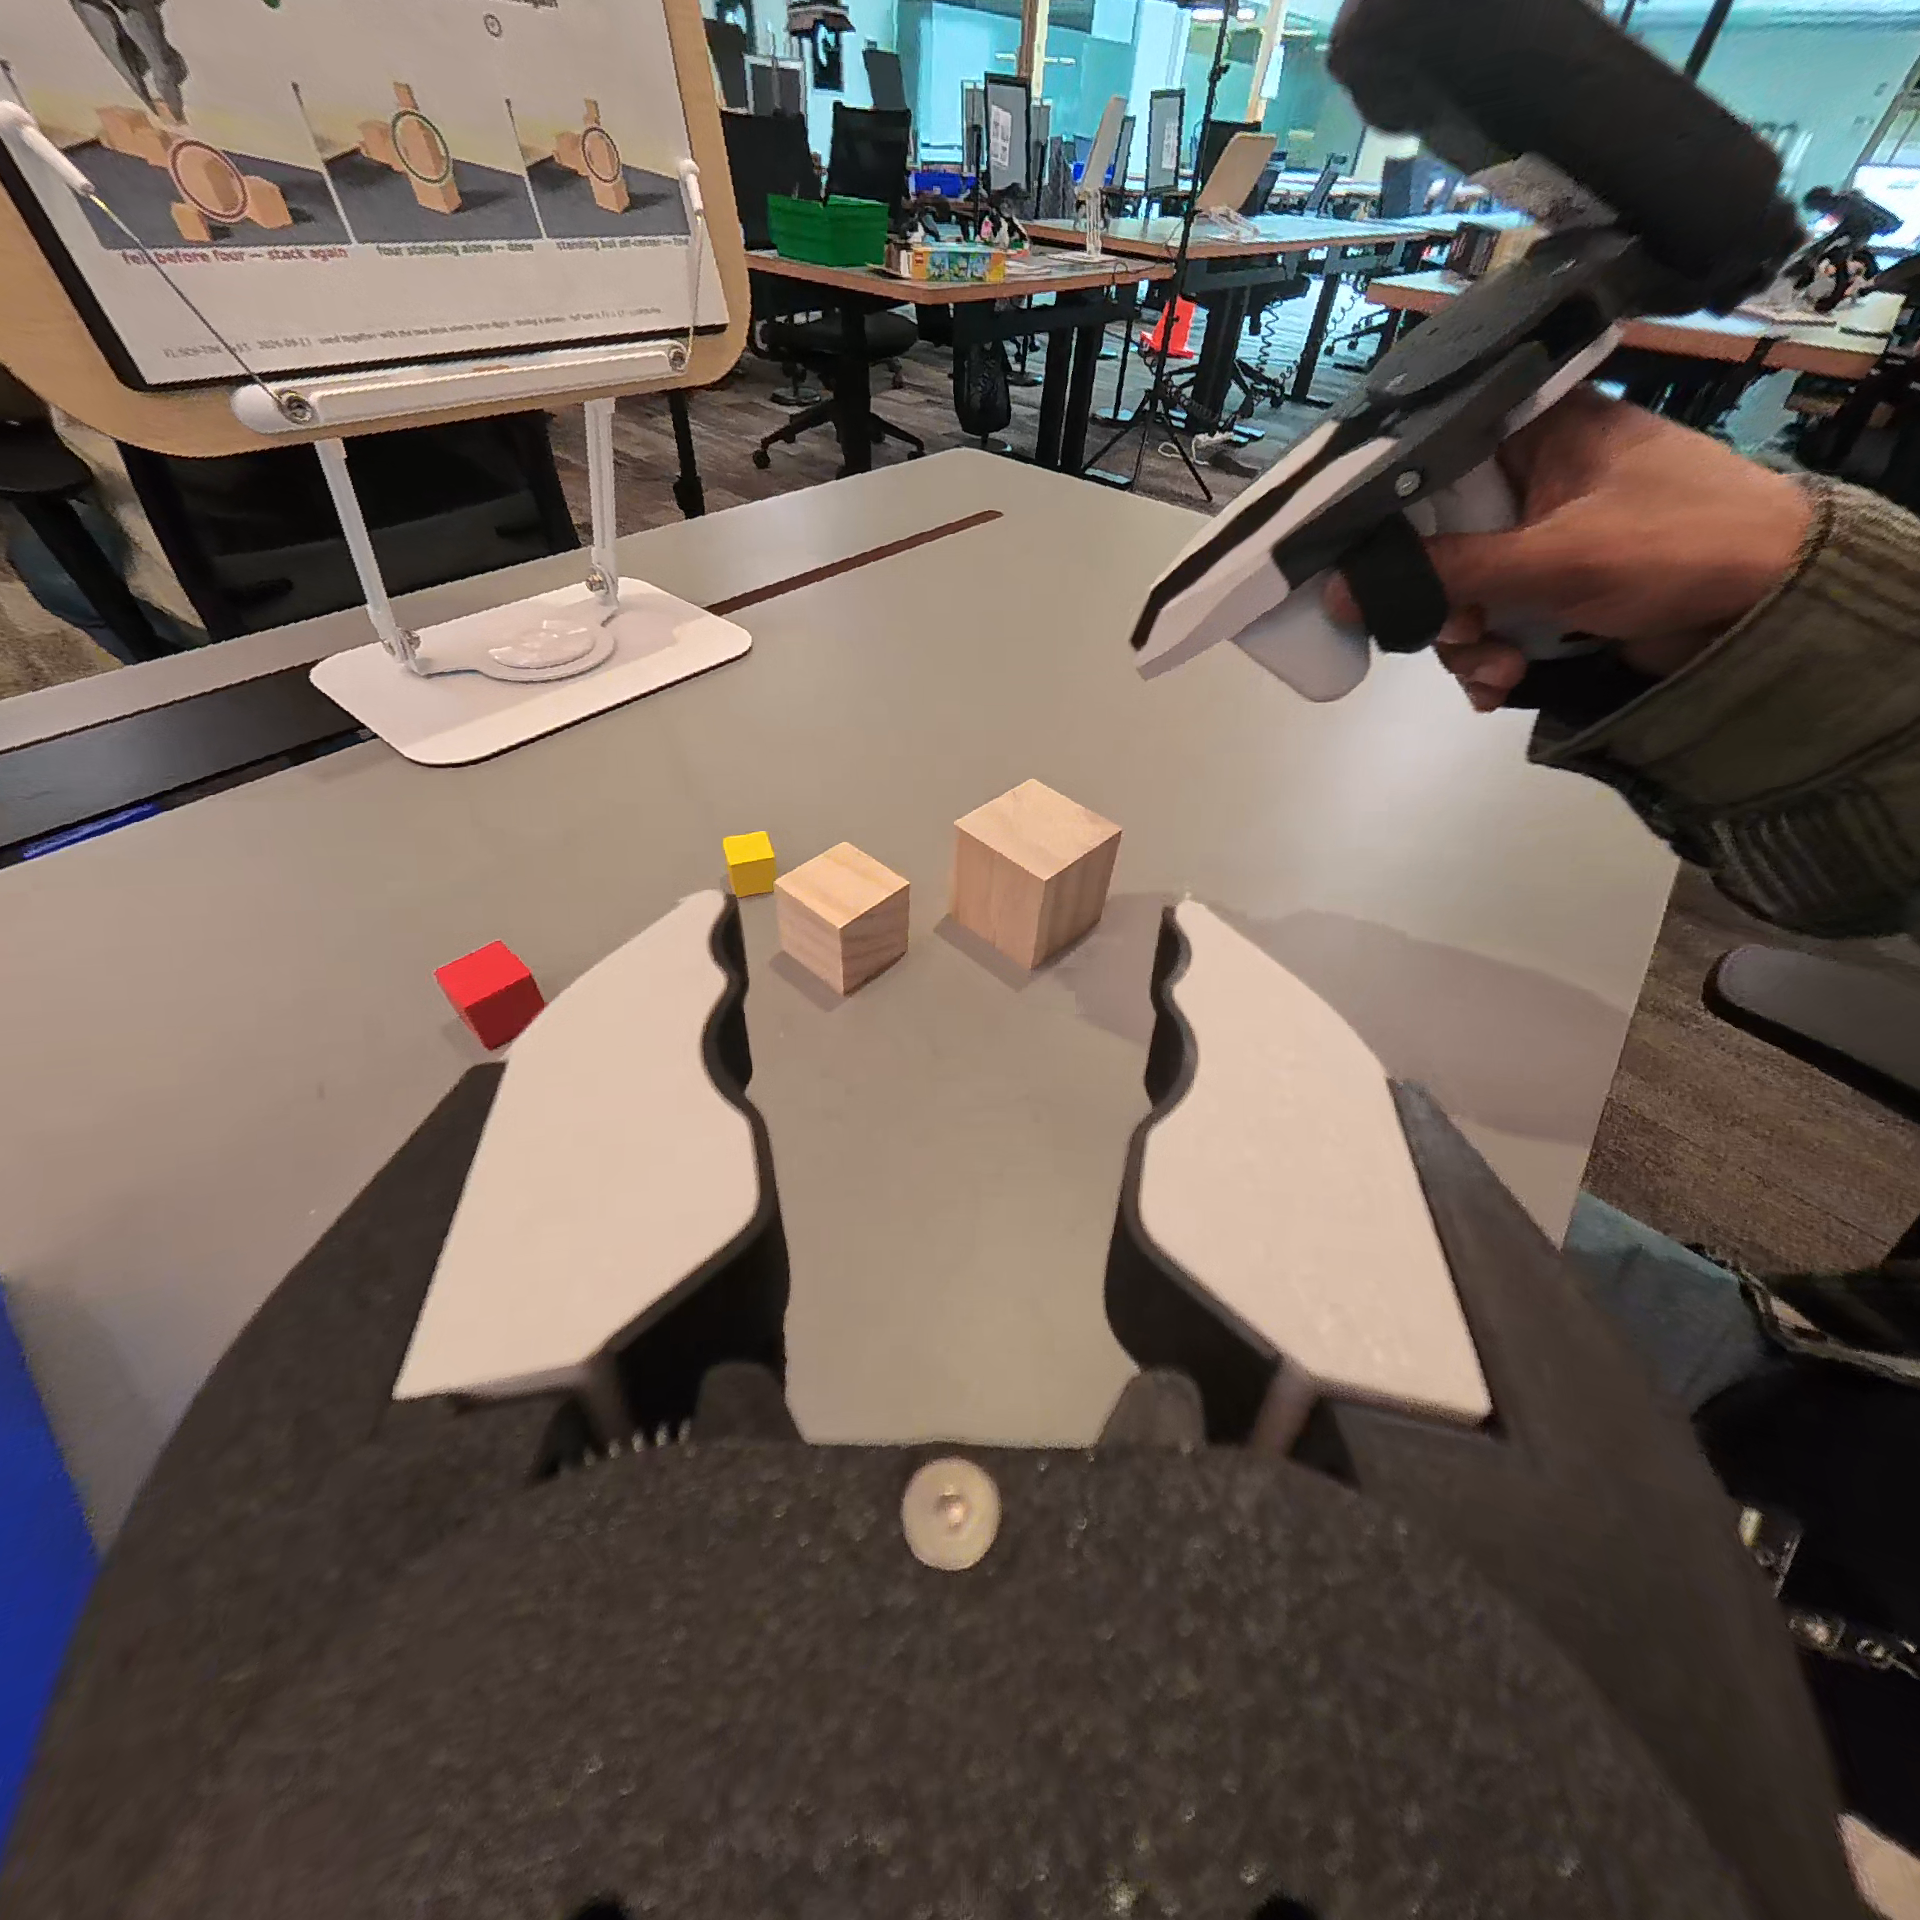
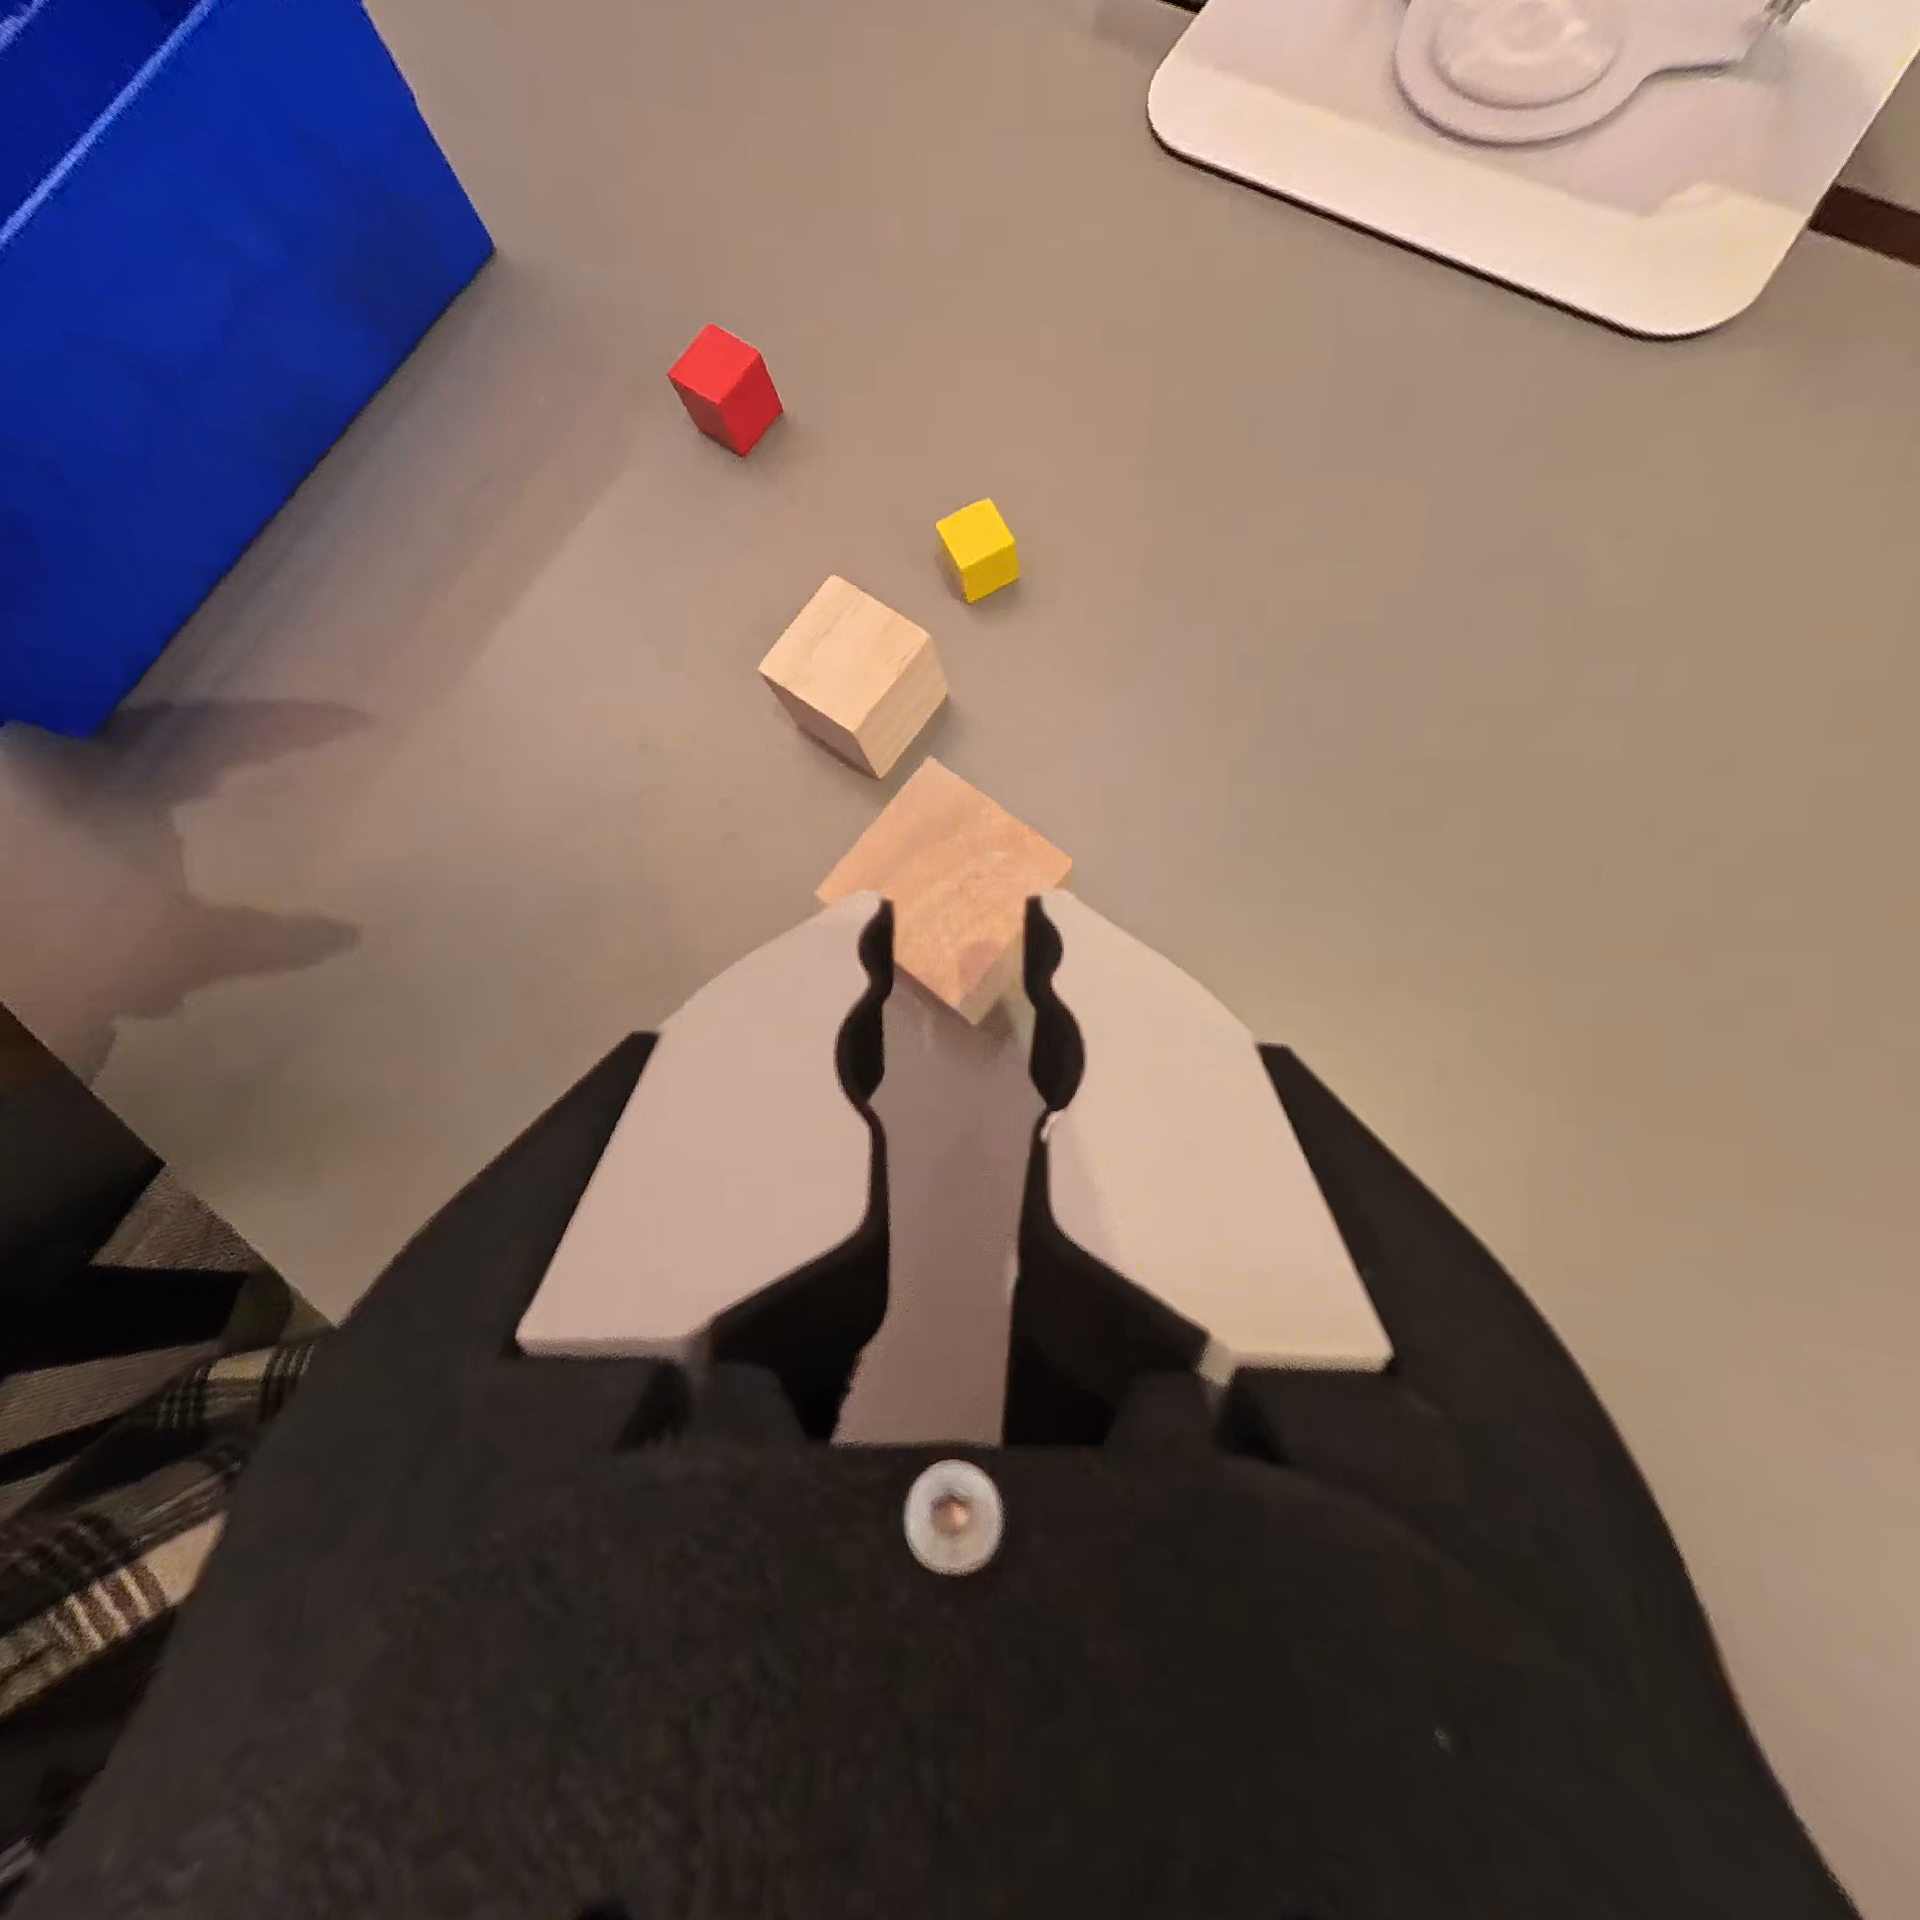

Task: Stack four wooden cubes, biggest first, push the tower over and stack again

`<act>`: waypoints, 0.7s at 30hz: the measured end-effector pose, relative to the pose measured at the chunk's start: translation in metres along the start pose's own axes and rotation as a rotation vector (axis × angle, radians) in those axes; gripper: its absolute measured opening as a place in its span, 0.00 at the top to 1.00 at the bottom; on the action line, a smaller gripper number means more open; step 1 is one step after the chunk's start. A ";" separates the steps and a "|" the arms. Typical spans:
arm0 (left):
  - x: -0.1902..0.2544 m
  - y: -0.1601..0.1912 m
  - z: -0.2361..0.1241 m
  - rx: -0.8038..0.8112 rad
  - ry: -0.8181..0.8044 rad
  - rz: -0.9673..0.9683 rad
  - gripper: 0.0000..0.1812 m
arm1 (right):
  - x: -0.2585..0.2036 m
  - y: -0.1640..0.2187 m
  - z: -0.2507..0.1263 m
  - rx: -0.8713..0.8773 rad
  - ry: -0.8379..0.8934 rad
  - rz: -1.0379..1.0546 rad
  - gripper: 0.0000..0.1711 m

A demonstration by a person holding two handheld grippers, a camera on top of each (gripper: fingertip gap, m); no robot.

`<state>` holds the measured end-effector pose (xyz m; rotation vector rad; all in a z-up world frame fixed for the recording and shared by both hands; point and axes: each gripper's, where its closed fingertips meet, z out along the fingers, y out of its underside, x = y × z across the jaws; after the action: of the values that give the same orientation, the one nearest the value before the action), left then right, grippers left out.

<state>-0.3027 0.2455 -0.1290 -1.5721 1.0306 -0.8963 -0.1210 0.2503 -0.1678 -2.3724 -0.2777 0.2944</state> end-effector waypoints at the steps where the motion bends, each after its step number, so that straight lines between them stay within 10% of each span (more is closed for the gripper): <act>1: 0.001 0.001 0.001 -0.004 0.003 0.006 0.59 | 0.000 0.001 -0.004 0.011 0.002 -0.015 0.84; 10: 0.005 0.013 0.013 -0.039 0.029 0.030 0.59 | 0.009 0.019 -0.033 0.124 0.025 -0.152 0.53; 21: -0.001 0.043 0.030 -0.133 0.043 0.024 0.58 | 0.023 0.044 -0.048 0.223 -0.043 -0.228 0.43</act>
<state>-0.2832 0.2514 -0.1771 -1.6524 1.1577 -0.8633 -0.0805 0.1941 -0.1667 -2.0943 -0.5043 0.2544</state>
